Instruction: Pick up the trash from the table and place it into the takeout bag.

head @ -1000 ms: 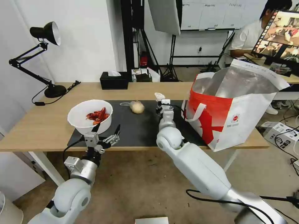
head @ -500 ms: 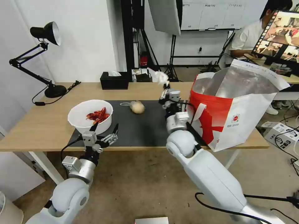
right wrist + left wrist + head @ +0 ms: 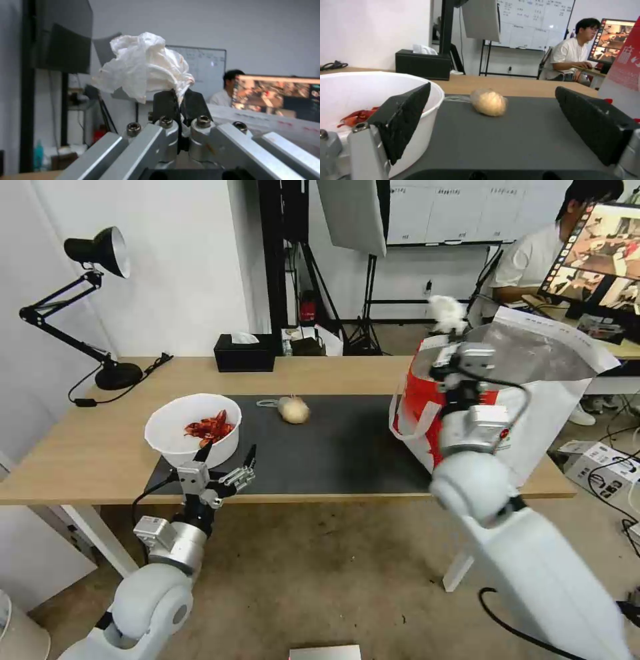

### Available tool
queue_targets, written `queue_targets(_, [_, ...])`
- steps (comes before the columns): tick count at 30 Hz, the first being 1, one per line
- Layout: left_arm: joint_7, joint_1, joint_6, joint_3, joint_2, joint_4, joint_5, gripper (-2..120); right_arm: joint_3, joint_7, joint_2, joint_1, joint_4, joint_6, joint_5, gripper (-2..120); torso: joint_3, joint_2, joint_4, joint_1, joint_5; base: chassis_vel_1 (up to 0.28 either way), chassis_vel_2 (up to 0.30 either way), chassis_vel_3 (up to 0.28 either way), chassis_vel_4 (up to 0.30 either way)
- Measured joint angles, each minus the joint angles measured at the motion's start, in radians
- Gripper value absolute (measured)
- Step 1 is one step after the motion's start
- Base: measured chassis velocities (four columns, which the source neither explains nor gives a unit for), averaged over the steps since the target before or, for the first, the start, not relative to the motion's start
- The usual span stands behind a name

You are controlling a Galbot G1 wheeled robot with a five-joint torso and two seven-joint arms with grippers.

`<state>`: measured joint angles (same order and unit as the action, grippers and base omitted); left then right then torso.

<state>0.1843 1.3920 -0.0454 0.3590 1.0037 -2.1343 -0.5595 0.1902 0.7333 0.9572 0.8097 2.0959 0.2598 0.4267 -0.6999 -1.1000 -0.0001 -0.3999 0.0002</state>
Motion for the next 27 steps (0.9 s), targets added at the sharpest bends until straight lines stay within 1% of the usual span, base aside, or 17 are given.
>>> queue_targets(2, [0.0, 0.0, 0.001, -0.003, 0.004, -0.002, 0.002, 100, 0.02, 0.015, -0.026, 0.011, 0.0, 0.019, 0.027, 0, 0.0, 0.0, 0.0, 0.0, 0.0001, 0.0, 0.0, 0.0, 0.0])
queue_targets(6, [0.0, 0.007, 0.002, -0.004, 0.009, -0.009, 0.005, 100, 0.034, 0.032, -0.047, 0.022, -0.009, 0.048, 0.079, 0, 0.0, 0.0, 0.0, 0.0, 0.0, 0.0, 0.0, 0.0, 0.0])
queue_targets(11, [-0.001, 0.014, 0.002, 0.005, 0.003, -0.016, 0.005, 100, 0.036, 0.021, -0.06, 0.024, -0.014, 0.083, 0.124, 0, 0.0, 0.0, 0.0002, 0.0, 0.0, 0.0, 0.0, 0.0, 0.0])
queue_targets(13, [-0.001, 0.015, 0.002, 0.009, -0.004, -0.02, 0.003, 100, 0.035, 0.008, -0.069, 0.023, -0.008, 0.102, 0.15, 4, 0.0, 0.0, 0.0001, 0.0, -0.0001, 0.0, 0.0, 0.0, 0.0])
queue_targets(14, [-0.001, 0.015, 0.002, 0.009, -0.004, -0.02, 0.003, 100, 0.035, 0.008, -0.069, 0.023, -0.008, 0.102, 0.15, 4, 0.0, 0.0, 0.0001, 0.0, -0.0001, 0.0, 0.0, 0.0, 0.0])
queue_targets(17, [-0.002, 0.009, 0.002, 0.006, -0.011, -0.013, 0.0, 100, 0.037, -0.002, -0.08, 0.015, -0.005, 0.112, 0.18, 19, 0.0, 0.0, 0.0002, 0.0, 0.0, 0.0, 0.0, 0.0, 0.0])
queue_targets(18, [-0.002, 0.009, 0.002, 0.006, -0.011, -0.013, 0.0, 100, 0.037, -0.002, -0.08, 0.015, -0.005, 0.112, 0.18, 19, 0.0, 0.0, 0.0002, 0.0, 0.0, 0.0, 0.0, 0.0, 0.0])
queue_targets(21, [-0.003, 0.002, 0.002, -0.004, -0.012, -0.006, -0.001, 100, 0.042, -0.002, -0.098, 0.005, -0.005, 0.114, 0.196, 32, 0.0, 0.0, 0.0001, 0.0, -0.0002, 0.0, 0.0, 0.0, 0.0])
queue_targets(22, [-0.003, 0.002, 0.002, -0.004, -0.012, -0.006, -0.001, 100, 0.042, -0.002, -0.098, 0.005, -0.005, 0.114, 0.196, 32, 0.0, 0.0, 0.0001, 0.0, -0.0002, 0.0, 0.0, 0.0, 0.0])
queue_targets(24, [-0.003, -0.005, 0.002, -0.01, -0.012, -0.004, -0.001, 100, 0.043, -0.001, -0.111, -0.005, -0.006, 0.119, 0.208, 43, 0.0, 0.0, 0.0001, 0.0, -0.0002, 0.0, 0.0, 0.0, 0.0])
queue_targets(25, [-0.003, -0.005, 0.002, -0.01, -0.012, -0.004, -0.001, 100, 0.043, -0.001, -0.111, -0.005, -0.006, 0.119, 0.208, 43, 0.0, 0.0, 0.0001, 0.0, -0.0002, 0.0, 0.0, 0.0, 0.0])
queue_targets(27, [-0.003, -0.01, 0.002, -0.013, -0.012, -0.003, -0.003, 100, 0.046, 0.003, -0.121, -0.018, -0.007, 0.127, 0.224, 55, 0.0, 0.0, 0.0001, 0.0, -0.0002, 0.0, 0.0, 0.0, 0.0])
